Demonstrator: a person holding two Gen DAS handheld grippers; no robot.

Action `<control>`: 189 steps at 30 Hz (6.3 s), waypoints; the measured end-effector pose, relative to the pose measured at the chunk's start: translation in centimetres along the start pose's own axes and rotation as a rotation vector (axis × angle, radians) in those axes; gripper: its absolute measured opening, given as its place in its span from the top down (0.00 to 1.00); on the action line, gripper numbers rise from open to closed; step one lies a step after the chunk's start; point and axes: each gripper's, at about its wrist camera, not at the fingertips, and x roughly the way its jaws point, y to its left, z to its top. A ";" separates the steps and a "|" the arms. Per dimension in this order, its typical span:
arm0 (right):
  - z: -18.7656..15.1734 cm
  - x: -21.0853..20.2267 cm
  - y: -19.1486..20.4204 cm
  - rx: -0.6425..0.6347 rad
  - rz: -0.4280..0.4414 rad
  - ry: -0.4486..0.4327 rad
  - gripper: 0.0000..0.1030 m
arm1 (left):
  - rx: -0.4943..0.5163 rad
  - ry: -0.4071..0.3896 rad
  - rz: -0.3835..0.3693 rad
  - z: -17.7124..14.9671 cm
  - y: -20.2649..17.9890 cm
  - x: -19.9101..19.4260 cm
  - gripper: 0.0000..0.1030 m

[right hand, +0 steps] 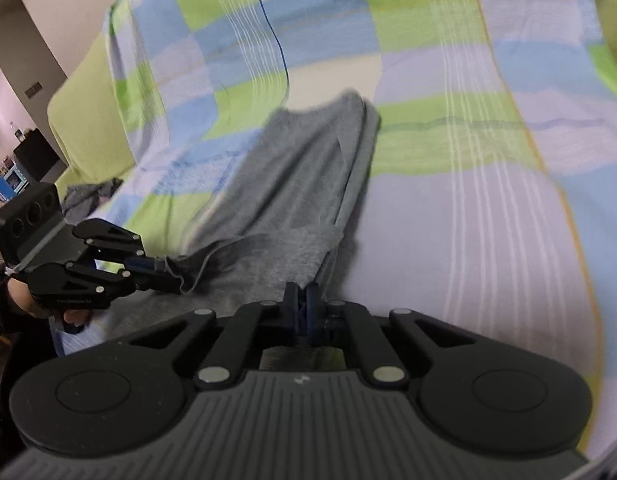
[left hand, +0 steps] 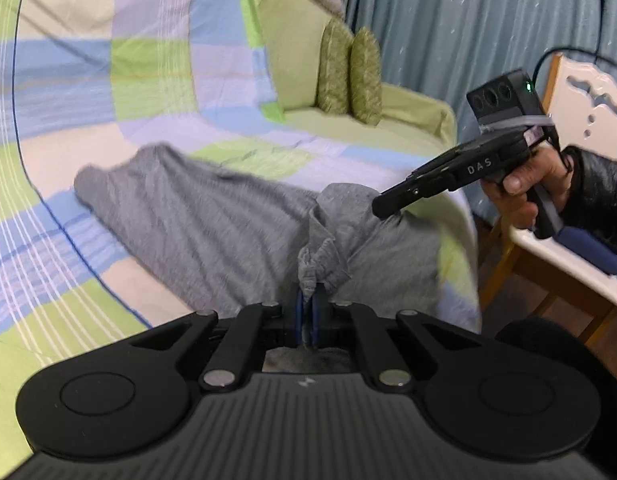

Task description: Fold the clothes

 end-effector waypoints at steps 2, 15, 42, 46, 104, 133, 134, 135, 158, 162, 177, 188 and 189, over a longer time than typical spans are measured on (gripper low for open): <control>0.2 -1.1 0.8 -0.020 -0.009 -0.039 0.98 | 0.011 -0.034 -0.004 0.5 -0.5 -1.2 0.98; 6.2 -2.3 2.5 -0.142 -0.041 -0.218 0.98 | 0.007 -0.113 0.097 6.5 4.2 -1.0 0.98; 11.2 14.2 -2.5 -0.187 -0.035 -0.084 0.74 | 0.118 -0.012 0.240 5.1 13.3 5.3 0.95; 10.7 14.1 -0.4 -0.302 0.051 -0.060 0.76 | 0.190 0.054 0.245 3.7 11.9 5.7 0.95; 9.6 11.2 -0.4 -0.294 -0.108 -0.173 0.96 | 0.063 -0.093 0.218 5.7 12.5 3.9 0.92; 10.5 15.9 -3.0 -0.205 -0.134 -0.056 0.93 | 0.115 0.093 0.243 7.8 12.6 10.0 1.00; 10.4 15.8 -3.0 -0.202 -0.135 -0.054 0.96 | 0.111 0.060 0.252 7.8 12.3 9.4 1.00; 10.3 15.4 -3.0 -0.205 -0.137 -0.059 0.97 | 0.097 0.022 0.262 7.8 12.2 8.5 1.00; 10.2 10.6 -3.4 -0.082 -0.205 -0.142 0.80 | -0.255 0.000 0.332 5.8 15.9 2.8 0.75; 7.6 7.7 -0.4 -0.149 -0.169 -0.136 0.79 | -0.276 0.036 0.219 4.8 12.0 1.0 0.67; 1.4 5.0 5.0 -0.312 -0.244 -0.039 0.72 | -0.467 0.110 0.018 2.1 7.7 2.7 0.80; 0.4 6.4 6.3 -0.626 -0.325 0.051 0.70 | -0.405 0.117 0.122 1.0 8.1 0.2 0.86; 0.1 6.5 6.9 -0.676 -0.338 0.057 0.68 | -0.304 0.124 0.177 1.5 7.0 -0.1 0.75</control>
